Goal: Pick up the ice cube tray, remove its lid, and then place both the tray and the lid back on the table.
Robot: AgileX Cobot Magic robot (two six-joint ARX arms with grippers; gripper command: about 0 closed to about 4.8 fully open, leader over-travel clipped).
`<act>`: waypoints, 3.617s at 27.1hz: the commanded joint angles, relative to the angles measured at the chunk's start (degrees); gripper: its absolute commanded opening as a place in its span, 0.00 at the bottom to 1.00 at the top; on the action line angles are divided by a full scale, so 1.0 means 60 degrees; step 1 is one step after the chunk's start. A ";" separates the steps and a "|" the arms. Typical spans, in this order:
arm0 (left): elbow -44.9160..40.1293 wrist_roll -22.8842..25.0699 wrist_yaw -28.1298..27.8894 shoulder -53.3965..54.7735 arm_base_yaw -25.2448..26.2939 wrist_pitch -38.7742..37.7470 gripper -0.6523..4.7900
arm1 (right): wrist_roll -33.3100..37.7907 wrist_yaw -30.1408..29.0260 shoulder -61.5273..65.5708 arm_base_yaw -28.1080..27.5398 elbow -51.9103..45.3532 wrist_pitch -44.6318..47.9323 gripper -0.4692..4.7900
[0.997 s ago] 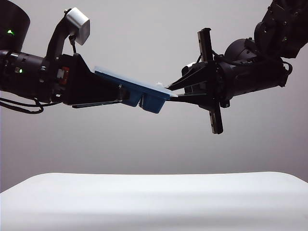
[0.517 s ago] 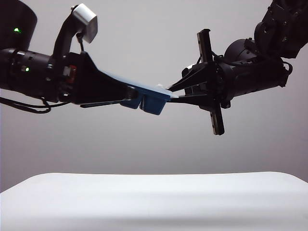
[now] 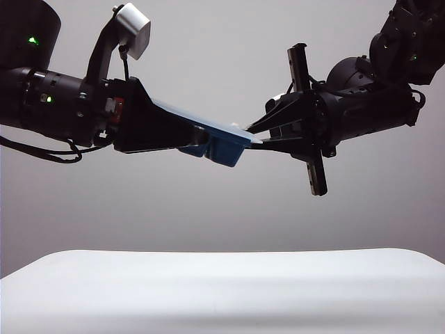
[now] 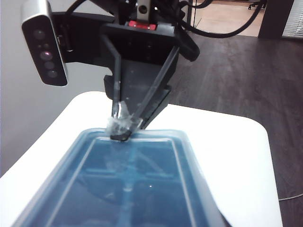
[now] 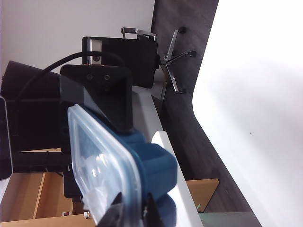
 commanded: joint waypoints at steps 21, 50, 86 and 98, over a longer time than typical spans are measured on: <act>0.0022 0.0157 -0.0838 -0.0033 -0.0040 0.0699 0.56 | -0.2146 -0.0579 -0.0076 -0.0652 0.0015 -0.2382 0.37; 0.0022 0.0138 -0.0954 -0.0011 -0.0047 0.0659 0.56 | -0.1836 -0.0776 -0.0087 -0.0412 0.0033 -0.1625 0.10; 0.0022 0.0076 -0.1013 -0.0015 -0.0044 -0.0113 0.56 | 0.2255 -0.0783 -0.0084 -0.2634 0.0025 0.3705 0.09; 0.0018 0.0780 -0.1158 -0.0022 0.0539 -0.0794 0.56 | -0.0503 0.0047 0.0000 -0.2860 0.0007 0.1242 0.09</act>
